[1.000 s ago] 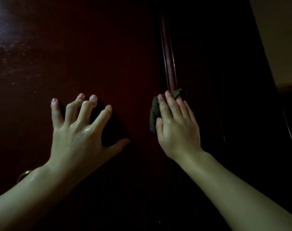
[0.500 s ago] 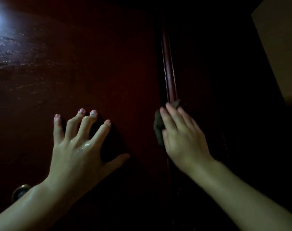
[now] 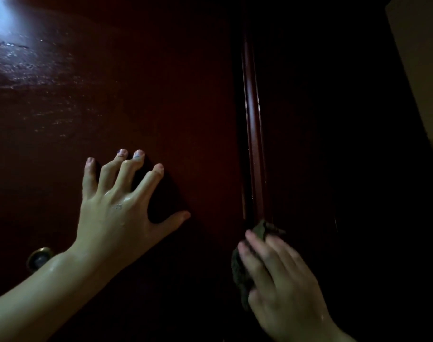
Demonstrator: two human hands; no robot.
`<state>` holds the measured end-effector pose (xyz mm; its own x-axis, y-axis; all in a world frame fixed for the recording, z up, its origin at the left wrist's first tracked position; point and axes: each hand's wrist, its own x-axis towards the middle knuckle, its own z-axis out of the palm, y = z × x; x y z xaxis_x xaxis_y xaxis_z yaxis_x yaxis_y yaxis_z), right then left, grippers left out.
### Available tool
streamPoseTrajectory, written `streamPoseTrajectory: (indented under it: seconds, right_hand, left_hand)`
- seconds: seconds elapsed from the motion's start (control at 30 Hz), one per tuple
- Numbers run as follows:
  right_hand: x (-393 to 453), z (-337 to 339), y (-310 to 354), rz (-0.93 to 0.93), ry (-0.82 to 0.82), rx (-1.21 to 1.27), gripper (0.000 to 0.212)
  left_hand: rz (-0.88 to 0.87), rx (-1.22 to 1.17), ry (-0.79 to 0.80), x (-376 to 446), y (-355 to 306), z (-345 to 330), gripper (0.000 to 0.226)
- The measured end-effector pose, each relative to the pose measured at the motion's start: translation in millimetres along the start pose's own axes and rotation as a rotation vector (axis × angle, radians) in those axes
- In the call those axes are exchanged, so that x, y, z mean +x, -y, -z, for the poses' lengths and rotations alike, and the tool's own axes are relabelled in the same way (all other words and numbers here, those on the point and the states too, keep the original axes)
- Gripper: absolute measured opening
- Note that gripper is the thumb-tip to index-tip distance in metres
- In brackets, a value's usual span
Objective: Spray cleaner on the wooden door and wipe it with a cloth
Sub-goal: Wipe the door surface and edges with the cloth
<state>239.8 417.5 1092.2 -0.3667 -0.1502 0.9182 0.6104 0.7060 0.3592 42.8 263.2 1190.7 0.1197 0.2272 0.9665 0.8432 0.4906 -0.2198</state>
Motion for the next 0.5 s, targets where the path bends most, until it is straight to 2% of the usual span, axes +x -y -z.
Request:
streamPoseTrajectory:
  seconds: [0.13,0.27,0.37,0.5]
  right_hand:
    - [78.2,15.8,-33.1,-0.11,0.028,0.021,0.067]
    - [138.8,24.8,-50.5,-0.103,0.04,0.036,0.076]
    - [112.7,21.5,-42.1,-0.079,0.024,0.116,0.078]
    - [16.8,5.4,-10.2,0.024,-0.002,0.2,0.074]
  left_hand:
    - [-0.001,-0.004,0.009,1.5,0.1,1.4,0.09]
    - [0.001,-0.003,-0.015,1.3,0.8,0.7,0.089]
    - [0.008,-0.011,-0.032,1.6,0.5,1.2,0.089]
    - [0.011,-0.011,-0.043,0.0,-1.2,-0.3,0.09]
